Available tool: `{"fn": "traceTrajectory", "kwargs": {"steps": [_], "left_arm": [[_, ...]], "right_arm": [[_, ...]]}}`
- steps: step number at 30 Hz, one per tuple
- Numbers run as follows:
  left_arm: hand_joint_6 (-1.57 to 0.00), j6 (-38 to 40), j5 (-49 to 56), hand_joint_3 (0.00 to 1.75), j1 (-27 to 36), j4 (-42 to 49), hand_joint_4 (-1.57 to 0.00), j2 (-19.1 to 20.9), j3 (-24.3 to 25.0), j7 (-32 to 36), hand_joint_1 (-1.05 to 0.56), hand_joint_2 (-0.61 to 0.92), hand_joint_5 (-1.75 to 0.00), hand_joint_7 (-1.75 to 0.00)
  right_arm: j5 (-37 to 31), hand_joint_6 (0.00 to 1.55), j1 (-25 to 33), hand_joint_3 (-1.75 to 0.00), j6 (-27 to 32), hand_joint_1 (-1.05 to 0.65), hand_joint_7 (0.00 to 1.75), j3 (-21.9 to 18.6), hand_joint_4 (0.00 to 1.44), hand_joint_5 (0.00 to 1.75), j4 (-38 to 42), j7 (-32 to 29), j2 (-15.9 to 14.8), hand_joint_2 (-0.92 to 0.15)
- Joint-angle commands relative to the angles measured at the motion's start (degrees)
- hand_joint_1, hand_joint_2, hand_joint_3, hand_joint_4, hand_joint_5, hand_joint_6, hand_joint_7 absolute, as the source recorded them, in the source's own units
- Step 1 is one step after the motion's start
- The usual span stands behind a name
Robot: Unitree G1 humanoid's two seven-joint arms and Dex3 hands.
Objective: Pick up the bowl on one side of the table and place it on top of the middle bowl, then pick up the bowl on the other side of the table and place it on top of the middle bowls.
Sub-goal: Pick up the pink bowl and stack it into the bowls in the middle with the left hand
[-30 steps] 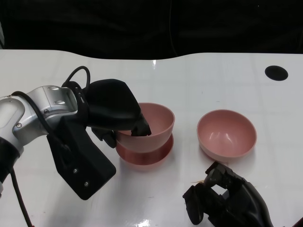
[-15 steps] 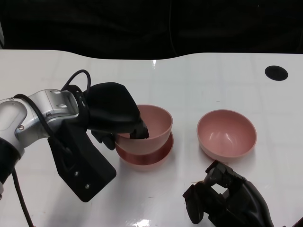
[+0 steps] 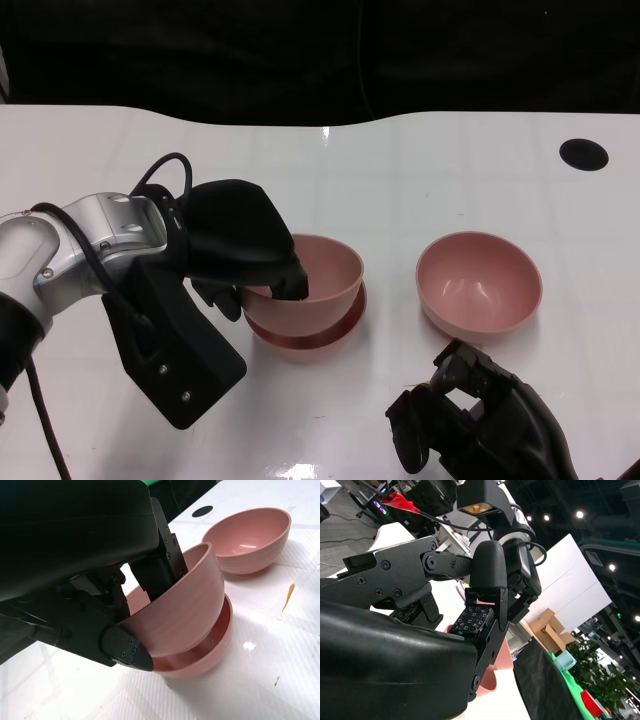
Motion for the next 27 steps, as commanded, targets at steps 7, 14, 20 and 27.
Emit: {"fn": "traceTrajectory", "kwargs": {"steps": [7,14,20,27], "left_arm": [[-1.11,-0.8,0.8,0.02,0.8,0.4,-1.11,0.8,-0.2,2.4,-0.29,0.91,-0.2,-0.01],[-1.06,-1.3,3.3,0.0,1.0,0.1,-1.06,1.3,-0.6,6.6,-0.39,0.87,-0.09,0.0],[-1.06,-0.8,4.3,0.0,1.4,0.1,-1.1,1.2,-0.7,8.1,-0.39,0.84,-0.08,-0.01],[-1.06,-0.5,5.3,0.0,1.4,0.4,-1.09,1.2,-1.0,9.3,-0.39,0.86,-0.05,0.0]], "right_arm": [[0.5,1.02,0.5,-0.39,0.5,-0.19,1.13,0.0,0.96,1.67,-0.7,-1.3,0.2,-0.83],[0.6,1.01,0.2,-0.41,0.8,-0.19,1.13,0.2,0.95,1.67,-0.5,-0.4,-0.3,-0.84],[0.6,1.0,0.4,-0.41,0.2,-0.19,1.15,0.2,0.95,1.68,-0.4,-0.6,0.2,-0.82],[0.6,1.0,0.5,-0.41,0.7,-0.2,1.14,0.3,0.95,1.68,-0.6,-0.6,-0.1,-0.83]]}}
